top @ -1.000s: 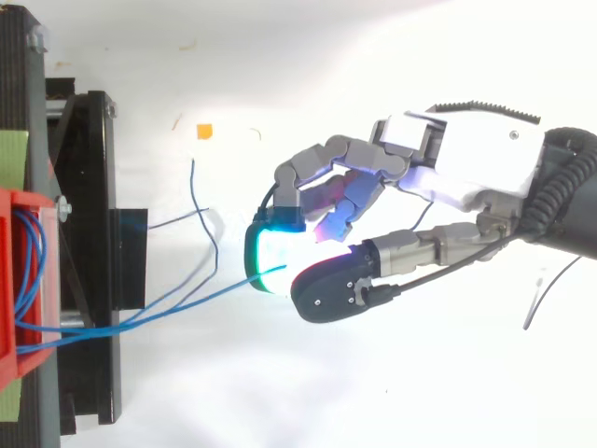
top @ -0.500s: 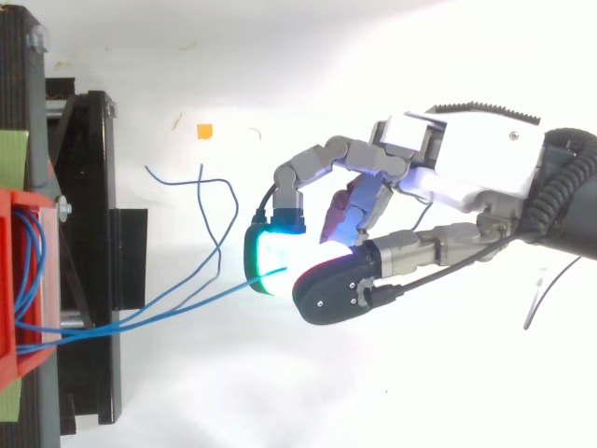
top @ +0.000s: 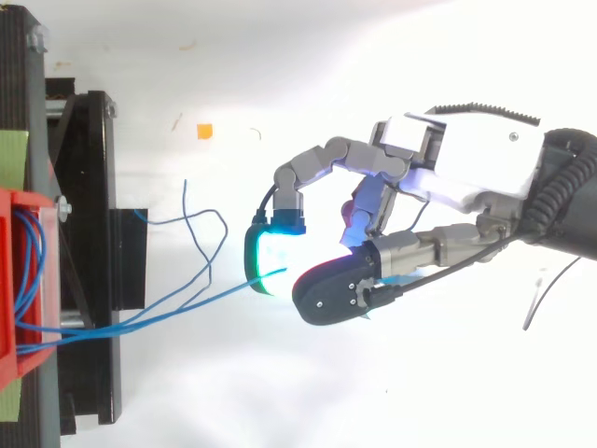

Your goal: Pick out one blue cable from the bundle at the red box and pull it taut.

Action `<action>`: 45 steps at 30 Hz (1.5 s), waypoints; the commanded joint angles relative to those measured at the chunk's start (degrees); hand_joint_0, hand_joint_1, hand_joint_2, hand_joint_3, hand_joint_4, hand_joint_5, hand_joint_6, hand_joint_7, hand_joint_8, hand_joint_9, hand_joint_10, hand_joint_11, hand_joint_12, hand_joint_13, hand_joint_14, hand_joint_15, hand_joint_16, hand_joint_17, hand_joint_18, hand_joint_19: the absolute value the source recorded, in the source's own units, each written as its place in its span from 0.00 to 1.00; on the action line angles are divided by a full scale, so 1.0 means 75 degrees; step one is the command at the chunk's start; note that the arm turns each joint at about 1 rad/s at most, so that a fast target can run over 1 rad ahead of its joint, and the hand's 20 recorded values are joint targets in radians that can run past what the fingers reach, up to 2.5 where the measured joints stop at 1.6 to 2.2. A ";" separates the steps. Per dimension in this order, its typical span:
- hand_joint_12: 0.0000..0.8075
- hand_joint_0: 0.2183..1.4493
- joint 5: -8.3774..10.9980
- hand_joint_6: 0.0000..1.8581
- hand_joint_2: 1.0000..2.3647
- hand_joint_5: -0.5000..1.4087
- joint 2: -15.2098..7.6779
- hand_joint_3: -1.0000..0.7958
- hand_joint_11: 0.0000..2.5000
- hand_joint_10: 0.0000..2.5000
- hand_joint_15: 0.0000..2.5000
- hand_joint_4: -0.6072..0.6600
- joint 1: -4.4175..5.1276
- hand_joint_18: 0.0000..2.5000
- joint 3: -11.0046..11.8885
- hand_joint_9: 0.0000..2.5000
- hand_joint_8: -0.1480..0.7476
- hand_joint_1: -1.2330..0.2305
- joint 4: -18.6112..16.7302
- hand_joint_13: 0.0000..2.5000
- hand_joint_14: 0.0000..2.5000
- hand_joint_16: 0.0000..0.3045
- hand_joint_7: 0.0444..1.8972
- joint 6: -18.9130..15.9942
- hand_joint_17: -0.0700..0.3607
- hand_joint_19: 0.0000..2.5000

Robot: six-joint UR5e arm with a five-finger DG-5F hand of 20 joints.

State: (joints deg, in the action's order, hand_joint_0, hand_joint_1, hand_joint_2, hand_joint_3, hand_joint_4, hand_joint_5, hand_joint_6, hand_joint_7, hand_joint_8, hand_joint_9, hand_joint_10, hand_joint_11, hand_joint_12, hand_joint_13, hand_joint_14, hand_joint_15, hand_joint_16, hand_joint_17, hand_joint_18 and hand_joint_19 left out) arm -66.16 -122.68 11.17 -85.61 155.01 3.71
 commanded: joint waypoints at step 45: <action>0.44 0.36 0.0009 0.48 0.01 0.20 0.0009 0.40 0.37 0.01 0.67 0.50 0.0010 0.45 0.0000 0.60 0.54 0.42 0.0027 0.64 0.00 0.21 0.55 0.0032 0.50 0.46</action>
State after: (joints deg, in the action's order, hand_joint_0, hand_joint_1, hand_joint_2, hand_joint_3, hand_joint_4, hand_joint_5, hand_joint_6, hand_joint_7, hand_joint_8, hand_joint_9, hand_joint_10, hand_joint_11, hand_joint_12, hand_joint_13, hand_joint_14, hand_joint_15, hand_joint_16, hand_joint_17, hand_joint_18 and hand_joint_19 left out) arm -66.09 -122.66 11.21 -85.61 155.21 3.94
